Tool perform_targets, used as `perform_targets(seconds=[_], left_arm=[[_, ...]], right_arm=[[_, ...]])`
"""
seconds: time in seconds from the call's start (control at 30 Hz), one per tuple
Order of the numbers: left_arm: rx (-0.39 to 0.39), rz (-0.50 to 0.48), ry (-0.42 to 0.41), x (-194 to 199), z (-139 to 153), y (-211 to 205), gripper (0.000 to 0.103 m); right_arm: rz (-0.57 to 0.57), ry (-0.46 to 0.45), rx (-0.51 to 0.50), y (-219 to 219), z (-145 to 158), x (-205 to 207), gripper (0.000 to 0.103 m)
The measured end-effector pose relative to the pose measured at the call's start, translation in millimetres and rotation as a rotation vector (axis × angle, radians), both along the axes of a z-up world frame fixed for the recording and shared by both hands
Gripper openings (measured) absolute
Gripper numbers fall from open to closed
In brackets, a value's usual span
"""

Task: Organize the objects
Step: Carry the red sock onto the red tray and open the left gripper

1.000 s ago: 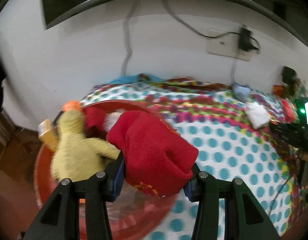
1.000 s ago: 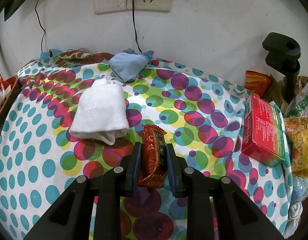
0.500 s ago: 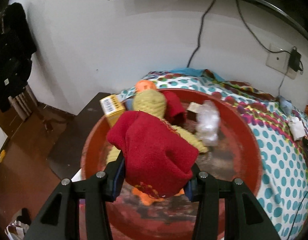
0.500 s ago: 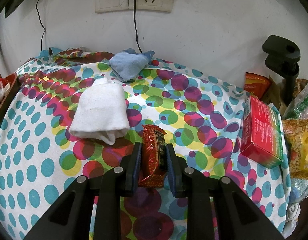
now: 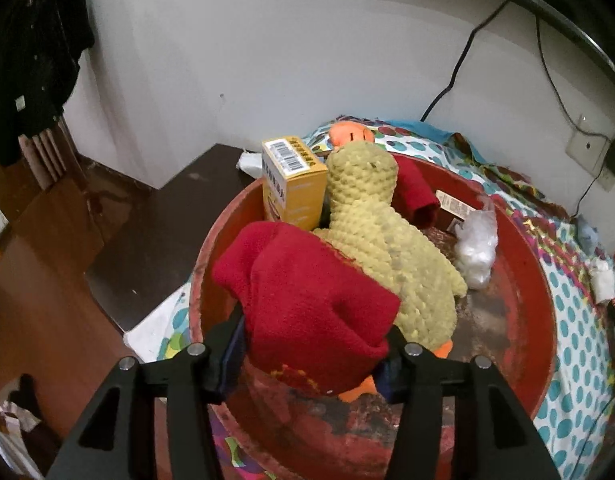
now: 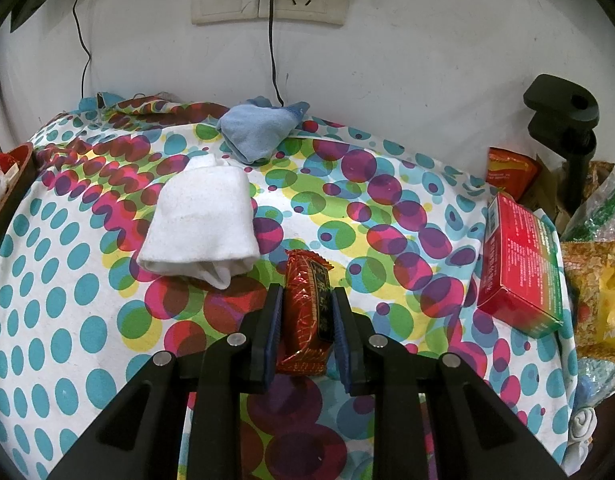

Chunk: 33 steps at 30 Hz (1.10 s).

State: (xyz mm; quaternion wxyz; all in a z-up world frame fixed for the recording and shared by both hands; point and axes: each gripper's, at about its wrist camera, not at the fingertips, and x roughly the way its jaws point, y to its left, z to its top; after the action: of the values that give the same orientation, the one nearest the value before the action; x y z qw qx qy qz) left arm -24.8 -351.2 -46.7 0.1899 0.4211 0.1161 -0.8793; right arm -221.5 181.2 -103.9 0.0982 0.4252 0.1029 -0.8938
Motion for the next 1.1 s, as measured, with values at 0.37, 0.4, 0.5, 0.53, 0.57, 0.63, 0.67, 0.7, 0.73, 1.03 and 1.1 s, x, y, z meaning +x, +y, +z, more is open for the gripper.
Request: perform_targets(seconds=[0.37,0.4,0.5,0.53,0.57,0.63,0.67,0.7,0.73,1.03,1.1], left_arm=[[0.061,0.046,-0.007,13,-5,-13,0.065],[0.067,0.043,-0.008,14,-6,-14,0.065],[0.08,0.045,-0.008,16,-6,-13,0.065],[0.094,0.042,-0.007,16,-6,-13,0.065],[0.111,0.043,-0.007,16,-7,-13,0.065],[0.114,0.045,-0.03,16,-7,-13,0.065],[0.099,0.04,-0.042,15,-7,-11,0.065],[0.089,0.032,-0.049,13,-7,-10,0.067],[0.072,0.024,-0.062,11,-8,-8,0.069],[0.149,0.051,-0.035,15,-7,-20,0.076],[0.154,0.057,-0.021,19,-3,-20,0.076]], right_arm=[[0.001,0.009,0.023,-3,-1,2,0.023],[0.001,0.01,0.025,-3,-1,2,0.023],[0.001,0.011,0.028,-3,-1,2,0.023],[0.001,0.011,0.028,-3,-1,2,0.023],[0.001,0.012,0.032,-3,-1,2,0.023],[0.001,0.014,0.036,-4,-1,2,0.023],[0.001,0.014,0.036,-4,-1,1,0.023],[0.001,0.014,0.036,-5,-1,2,0.023],[0.001,0.013,0.034,-4,0,2,0.023],[0.001,0.014,0.036,-4,0,2,0.023],[0.001,0.015,0.037,-4,-1,2,0.023]])
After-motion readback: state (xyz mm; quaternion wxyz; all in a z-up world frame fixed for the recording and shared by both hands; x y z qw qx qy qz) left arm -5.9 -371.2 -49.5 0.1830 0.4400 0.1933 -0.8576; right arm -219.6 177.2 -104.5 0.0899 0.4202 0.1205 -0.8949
